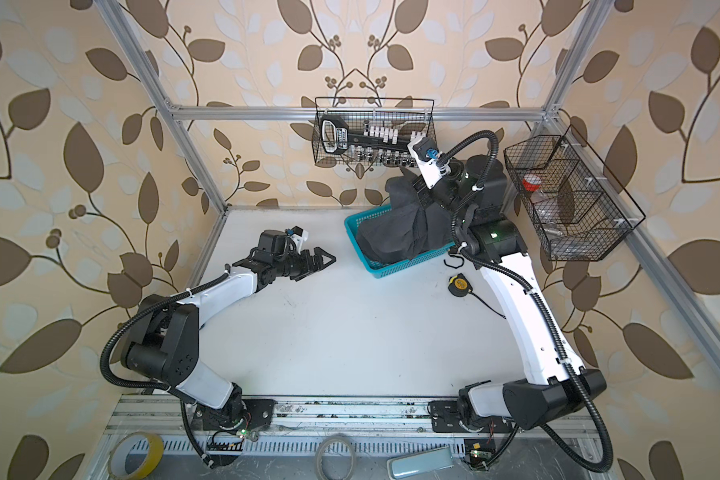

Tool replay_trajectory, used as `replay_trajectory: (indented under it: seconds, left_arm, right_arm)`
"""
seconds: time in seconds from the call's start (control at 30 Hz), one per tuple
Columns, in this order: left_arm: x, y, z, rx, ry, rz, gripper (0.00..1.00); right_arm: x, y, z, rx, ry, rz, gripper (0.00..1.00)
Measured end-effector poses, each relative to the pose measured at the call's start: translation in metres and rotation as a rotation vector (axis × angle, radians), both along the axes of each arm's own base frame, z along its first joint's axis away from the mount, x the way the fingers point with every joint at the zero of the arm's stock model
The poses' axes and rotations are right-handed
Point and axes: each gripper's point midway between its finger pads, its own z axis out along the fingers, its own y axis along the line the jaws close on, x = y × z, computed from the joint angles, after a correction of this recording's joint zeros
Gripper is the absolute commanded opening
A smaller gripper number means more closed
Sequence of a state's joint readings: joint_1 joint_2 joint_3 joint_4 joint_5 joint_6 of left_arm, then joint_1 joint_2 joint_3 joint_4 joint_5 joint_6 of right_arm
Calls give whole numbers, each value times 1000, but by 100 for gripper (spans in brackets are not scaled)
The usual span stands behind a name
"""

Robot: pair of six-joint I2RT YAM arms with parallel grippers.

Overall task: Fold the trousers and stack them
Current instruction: 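Lift the trousers with the right gripper and pull them out over the basket rim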

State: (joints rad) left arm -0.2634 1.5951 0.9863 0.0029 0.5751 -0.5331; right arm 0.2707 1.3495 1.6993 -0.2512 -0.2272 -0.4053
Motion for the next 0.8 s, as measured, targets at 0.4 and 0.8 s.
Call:
replay_trajectory:
  seconds: [0.4,0.8]
  left_arm:
    - [19,-21,-6,-7,-2,-31,99]
    - [17,-23,-10,-5,10,-35,99]
  right_arm:
    - [-30,-28,-15,89,28,-27,0]
    - [10,-24,-203,223,513,-7,14]
